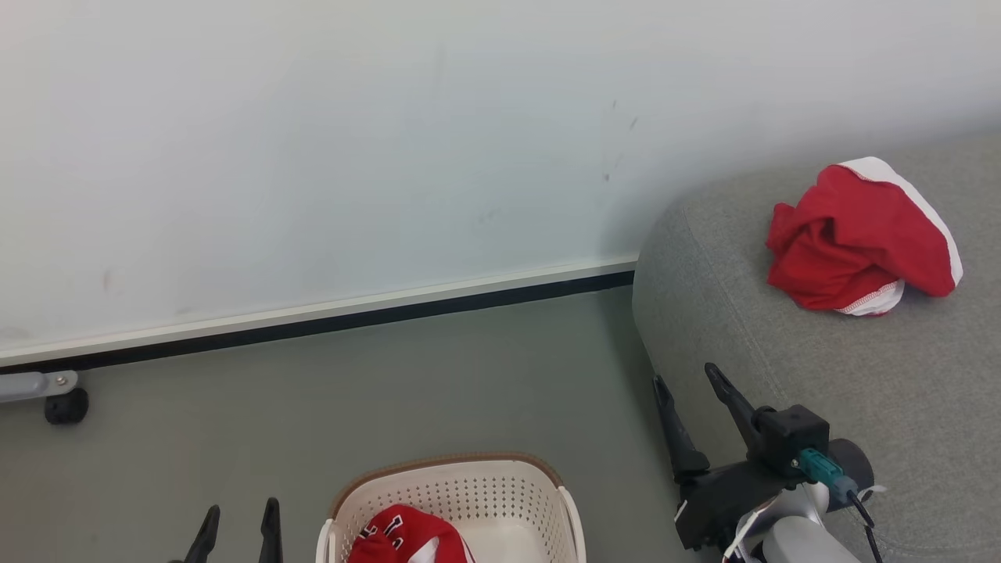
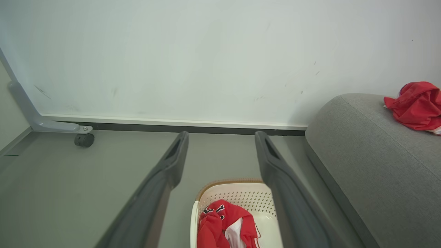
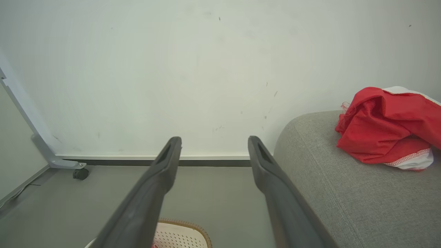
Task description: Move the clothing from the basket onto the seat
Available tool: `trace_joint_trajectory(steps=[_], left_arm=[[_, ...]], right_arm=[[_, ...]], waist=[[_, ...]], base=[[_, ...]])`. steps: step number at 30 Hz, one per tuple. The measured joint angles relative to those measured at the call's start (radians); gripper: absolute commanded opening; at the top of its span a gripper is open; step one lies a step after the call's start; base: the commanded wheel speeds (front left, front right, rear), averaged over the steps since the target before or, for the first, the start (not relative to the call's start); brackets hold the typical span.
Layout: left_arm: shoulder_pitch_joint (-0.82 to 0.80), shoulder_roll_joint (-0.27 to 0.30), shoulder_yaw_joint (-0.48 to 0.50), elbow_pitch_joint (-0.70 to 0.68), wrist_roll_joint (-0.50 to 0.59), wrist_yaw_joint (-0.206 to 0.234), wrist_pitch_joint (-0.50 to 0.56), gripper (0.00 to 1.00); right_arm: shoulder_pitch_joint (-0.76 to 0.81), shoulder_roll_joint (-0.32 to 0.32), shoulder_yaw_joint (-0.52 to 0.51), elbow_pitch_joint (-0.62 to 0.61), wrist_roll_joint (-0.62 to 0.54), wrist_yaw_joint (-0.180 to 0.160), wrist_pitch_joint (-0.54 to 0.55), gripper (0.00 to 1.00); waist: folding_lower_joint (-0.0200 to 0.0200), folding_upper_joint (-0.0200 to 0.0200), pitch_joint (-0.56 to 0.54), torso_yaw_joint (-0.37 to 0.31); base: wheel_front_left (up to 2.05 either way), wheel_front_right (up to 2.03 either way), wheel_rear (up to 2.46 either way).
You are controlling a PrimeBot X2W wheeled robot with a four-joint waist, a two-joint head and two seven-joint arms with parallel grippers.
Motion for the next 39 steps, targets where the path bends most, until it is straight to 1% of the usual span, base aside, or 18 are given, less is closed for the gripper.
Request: trace_joint_trajectory(steps=[9,12,18,28,39], left_arm=[[0.063,-0.008,0.029,-0.048,0.029,0.017,0.0,1.0],[0.069,-0.025,0.053,-0.074,0.05,0.018,0.0,1.0],[0.074,-0.031,0.077,-0.115,0.068,0.018,0.0,1.0],[0.094,-0.038,0.106,-0.155,0.091,0.026,0.0,1.0],[0.108,-0.058,0.125,-0.189,0.128,0.026,0.0,1.0]], right_arm=[[0.101,-0.008,-0.009,-0.118,-0.012,-0.017,0.0,1.0],[0.131,-0.018,-0.016,-0.165,-0.018,-0.021,0.0,1.0],[0.164,-0.026,-0.026,-0.22,-0.028,-0.029,0.0,1.0],[0.2,-0.033,-0.047,-0.273,-0.036,-0.038,0.0,1.0],[0.215,-0.032,-0.072,-0.297,-0.036,-0.045,0.0,1.0]], waist=[[0.0001,0.0002,-0.019,0.018],[0.0002,0.0002,-0.018,0.022],[0.0002,0.0002,-0.015,0.027],[0.0002,0.0002,-0.007,0.029],[0.0003,0.0002,0.006,0.029]], base=[[0.0,0.0,0.0],[0.0,0.0,0.0],[0.0,0.0,0.0],[0.0,0.0,0.0],[0.0,0.0,0.0]])
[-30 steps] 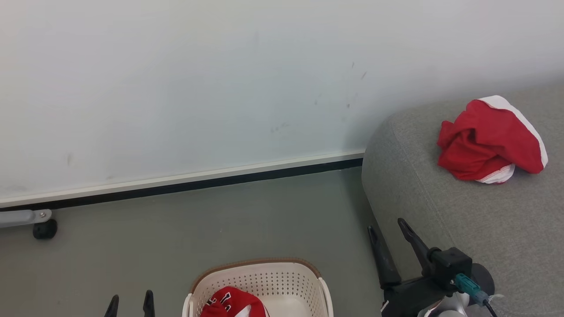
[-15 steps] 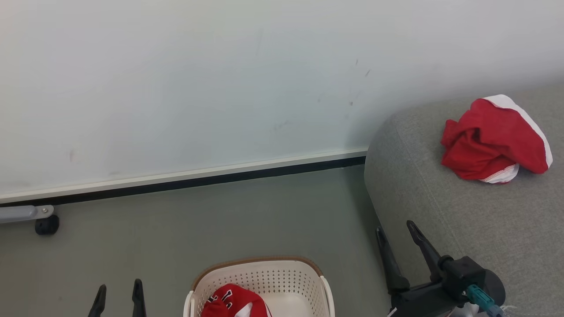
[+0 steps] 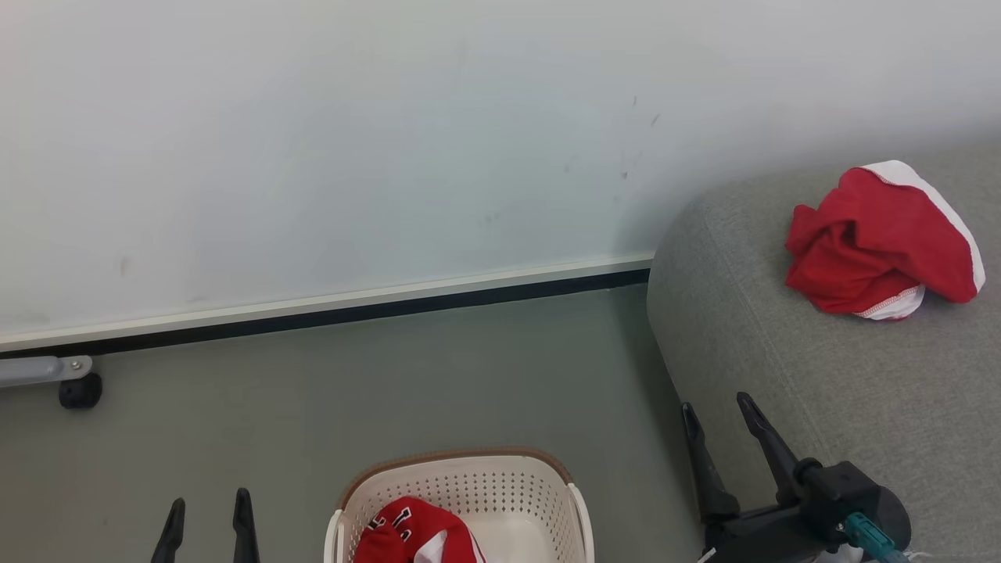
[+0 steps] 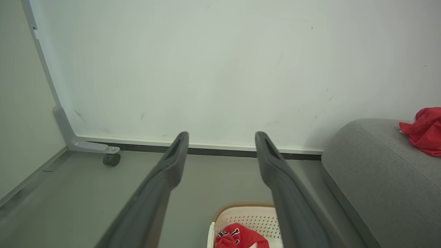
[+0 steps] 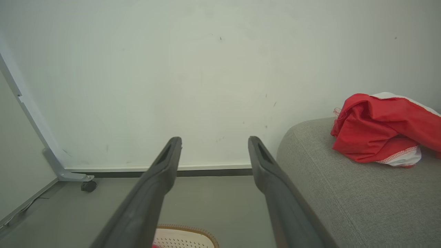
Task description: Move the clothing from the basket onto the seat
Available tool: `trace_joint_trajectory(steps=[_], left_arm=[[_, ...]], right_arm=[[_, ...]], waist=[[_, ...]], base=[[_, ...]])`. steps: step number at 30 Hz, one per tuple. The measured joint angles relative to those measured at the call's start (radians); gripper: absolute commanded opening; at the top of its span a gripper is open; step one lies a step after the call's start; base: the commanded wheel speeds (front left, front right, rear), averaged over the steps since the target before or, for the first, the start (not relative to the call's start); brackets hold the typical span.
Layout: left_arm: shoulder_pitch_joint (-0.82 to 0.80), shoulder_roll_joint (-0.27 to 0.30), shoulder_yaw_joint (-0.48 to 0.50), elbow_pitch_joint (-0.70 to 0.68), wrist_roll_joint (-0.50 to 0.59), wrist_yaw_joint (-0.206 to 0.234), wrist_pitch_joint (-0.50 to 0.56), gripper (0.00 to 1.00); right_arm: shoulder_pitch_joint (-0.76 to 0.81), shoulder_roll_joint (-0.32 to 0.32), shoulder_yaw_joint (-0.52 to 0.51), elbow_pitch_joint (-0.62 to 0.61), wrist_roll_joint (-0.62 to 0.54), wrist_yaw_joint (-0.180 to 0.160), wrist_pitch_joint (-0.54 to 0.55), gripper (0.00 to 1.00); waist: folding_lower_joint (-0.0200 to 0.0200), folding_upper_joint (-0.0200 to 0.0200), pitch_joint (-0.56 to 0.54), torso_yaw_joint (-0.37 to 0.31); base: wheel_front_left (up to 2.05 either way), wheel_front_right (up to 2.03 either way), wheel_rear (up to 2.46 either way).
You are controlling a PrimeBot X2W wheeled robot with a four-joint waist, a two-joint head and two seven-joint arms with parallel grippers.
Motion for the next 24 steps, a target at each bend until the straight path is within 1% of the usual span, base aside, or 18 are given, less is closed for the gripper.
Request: trace_joint_trajectory(steps=[11,16,20,24], left_arm=[[0.0,-0.003,0.006,-0.043,0.023,0.0,0.0,1.0],[-0.009,-0.002,0.0,-0.074,0.056,0.0,0.0,1.0],[-0.067,0.004,-0.008,-0.084,0.071,0.0,0.003,1.0],[-0.136,0.012,-0.03,-0.072,0.082,0.0,0.029,1.0]], right_arm=[[0.008,0.001,-0.02,-0.021,0.0,-0.001,0.0,1.0],[0.002,-0.001,-0.038,-0.045,0.0,-0.001,0.0,1.0],[-0.021,-0.003,-0.054,-0.055,-0.002,-0.005,0.0,1.0],[-0.068,-0.005,-0.063,-0.073,-0.016,-0.006,0.0,1.0]], waist=[[0.0,0.0,0.034,0.002],[0.0001,0.0,0.071,0.001],[0.0001,0.0,0.113,0.0],[0.0001,0.0,0.162,-0.003]], base=[[0.0,0.0,0.0],[0.0,0.0,0.0],[0.0,0.0,0.0],[0.0,0.0,0.0]])
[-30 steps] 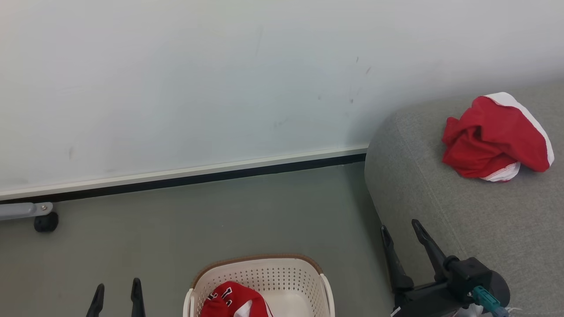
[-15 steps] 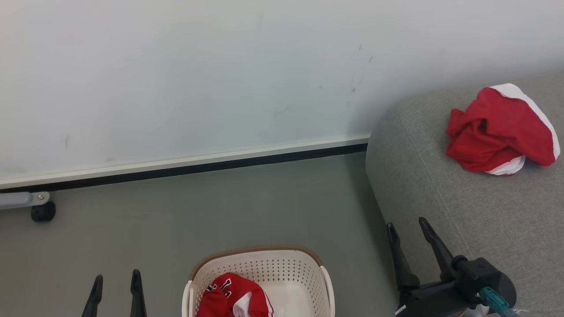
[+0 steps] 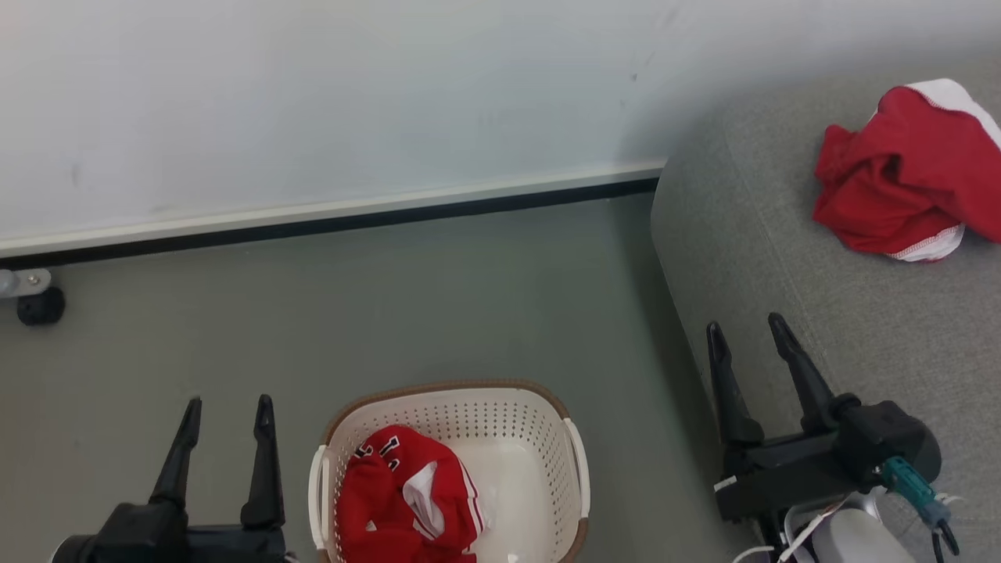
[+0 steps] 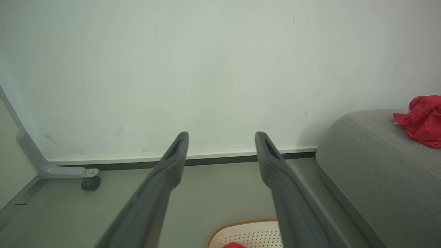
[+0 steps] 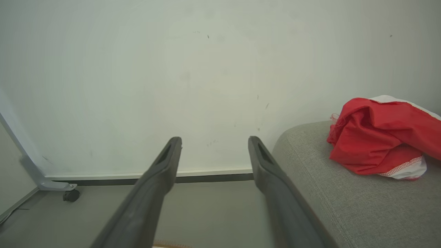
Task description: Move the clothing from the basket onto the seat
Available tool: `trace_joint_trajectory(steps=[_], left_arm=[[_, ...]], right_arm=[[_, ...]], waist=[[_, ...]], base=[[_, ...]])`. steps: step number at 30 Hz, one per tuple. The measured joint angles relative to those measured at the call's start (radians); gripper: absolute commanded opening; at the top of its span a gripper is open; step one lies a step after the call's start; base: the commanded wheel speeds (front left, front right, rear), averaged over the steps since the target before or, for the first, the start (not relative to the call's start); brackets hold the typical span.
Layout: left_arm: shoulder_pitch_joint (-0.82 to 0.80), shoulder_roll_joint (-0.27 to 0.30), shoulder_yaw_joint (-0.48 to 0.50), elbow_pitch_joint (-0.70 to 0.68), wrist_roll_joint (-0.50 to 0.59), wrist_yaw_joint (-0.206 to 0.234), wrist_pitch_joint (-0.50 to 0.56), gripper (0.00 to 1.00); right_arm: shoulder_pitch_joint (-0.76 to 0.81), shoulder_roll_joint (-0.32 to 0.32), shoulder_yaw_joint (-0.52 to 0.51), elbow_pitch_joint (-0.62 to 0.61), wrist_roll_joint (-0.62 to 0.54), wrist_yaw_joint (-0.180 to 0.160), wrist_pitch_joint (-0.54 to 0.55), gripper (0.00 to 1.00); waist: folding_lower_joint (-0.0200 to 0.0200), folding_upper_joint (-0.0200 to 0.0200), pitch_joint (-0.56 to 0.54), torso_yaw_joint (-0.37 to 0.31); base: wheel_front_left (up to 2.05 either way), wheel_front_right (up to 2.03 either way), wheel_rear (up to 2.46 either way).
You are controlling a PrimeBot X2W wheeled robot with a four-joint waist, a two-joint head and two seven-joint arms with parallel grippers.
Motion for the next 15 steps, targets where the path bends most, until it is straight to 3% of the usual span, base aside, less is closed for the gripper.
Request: trace_joint_trajectory(steps=[15], left_arm=[[-0.218,0.0,-0.119,0.227,0.056,-0.063,0.094,1.0]], right_arm=[[-0.164,-0.004,-0.048,-0.052,-0.02,-0.003,-0.003,1.0]], waist=[[0.0,0.0001,0.226,-0.038]], base=[[0.0,0.0,0.0]])
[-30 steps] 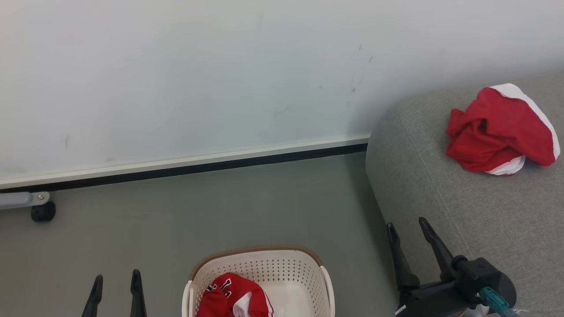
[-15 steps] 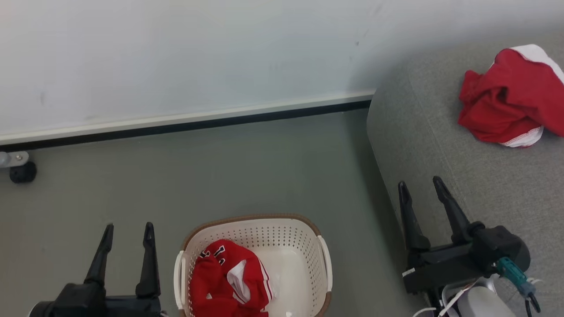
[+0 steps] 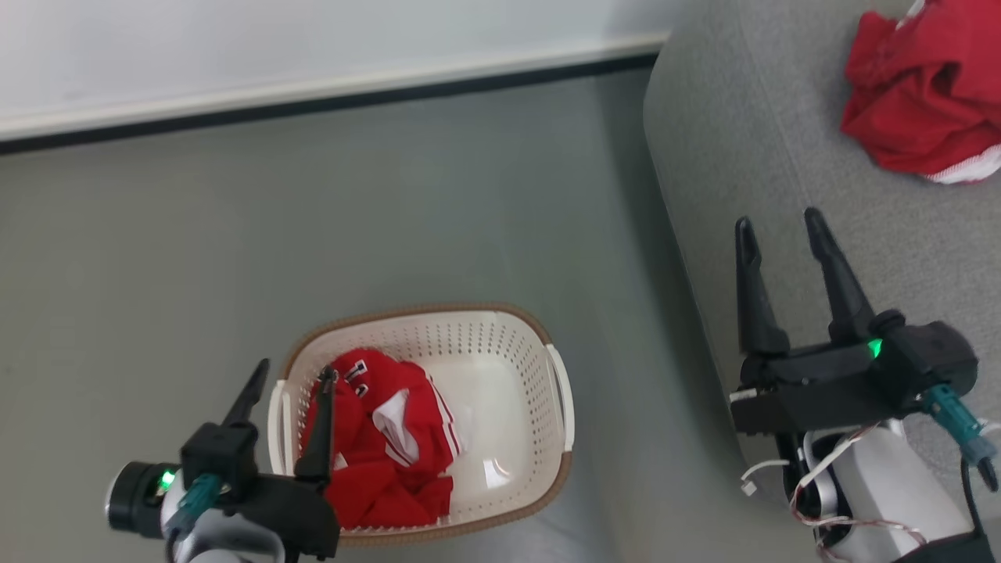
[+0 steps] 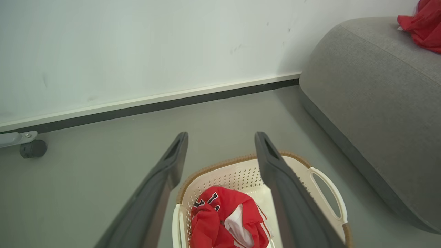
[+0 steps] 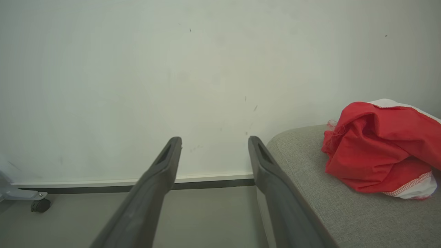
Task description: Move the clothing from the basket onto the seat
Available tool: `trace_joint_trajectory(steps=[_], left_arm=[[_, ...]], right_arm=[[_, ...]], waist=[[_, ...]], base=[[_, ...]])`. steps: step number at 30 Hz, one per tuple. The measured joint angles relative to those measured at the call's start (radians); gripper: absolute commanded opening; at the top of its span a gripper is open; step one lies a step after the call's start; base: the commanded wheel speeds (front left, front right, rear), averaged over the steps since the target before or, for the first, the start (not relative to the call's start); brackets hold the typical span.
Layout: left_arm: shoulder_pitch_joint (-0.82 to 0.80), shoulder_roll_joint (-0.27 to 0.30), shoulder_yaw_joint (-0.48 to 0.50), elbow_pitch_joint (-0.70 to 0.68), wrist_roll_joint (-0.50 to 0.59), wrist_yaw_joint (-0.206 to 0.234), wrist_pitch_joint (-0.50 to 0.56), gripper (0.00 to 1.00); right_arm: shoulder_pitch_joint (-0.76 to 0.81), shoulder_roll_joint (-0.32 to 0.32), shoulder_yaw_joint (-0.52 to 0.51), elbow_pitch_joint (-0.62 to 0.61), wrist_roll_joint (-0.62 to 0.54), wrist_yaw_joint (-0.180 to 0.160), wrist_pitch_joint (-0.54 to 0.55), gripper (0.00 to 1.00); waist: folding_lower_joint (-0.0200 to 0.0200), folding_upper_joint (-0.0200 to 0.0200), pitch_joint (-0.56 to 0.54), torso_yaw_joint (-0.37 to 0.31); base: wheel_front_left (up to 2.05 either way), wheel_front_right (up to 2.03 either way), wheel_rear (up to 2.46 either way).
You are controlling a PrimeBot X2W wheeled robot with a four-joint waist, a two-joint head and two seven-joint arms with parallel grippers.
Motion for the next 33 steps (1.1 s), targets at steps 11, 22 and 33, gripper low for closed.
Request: trace_joint_trajectory(steps=[11,22,33], left_arm=[[-0.127,-0.02,-0.123,0.139,0.076,-0.062,0.056,1.0],[-0.273,-0.016,-0.203,0.318,0.172,-0.105,0.119,1.0],[-0.349,0.009,-0.222,0.474,0.213,-0.114,0.182,1.0]], right_arm=[[-0.095,0.0,-0.048,-0.039,-0.007,0.0,0.0,1.0],[-0.183,0.017,-0.067,-0.079,-0.017,-0.001,0.0,1.0],[-0.226,0.038,-0.054,-0.081,-0.045,0.006,0.0,1.0]], waist=[[0.0,0.0,0.147,-0.033],[0.0,0.0001,0.324,-0.072],[-0.0001,0.0001,0.434,-0.109]], base=[[0.0,0.0,0.0],[0.0,0.0,0.0],[0.0,0.0,0.0]])
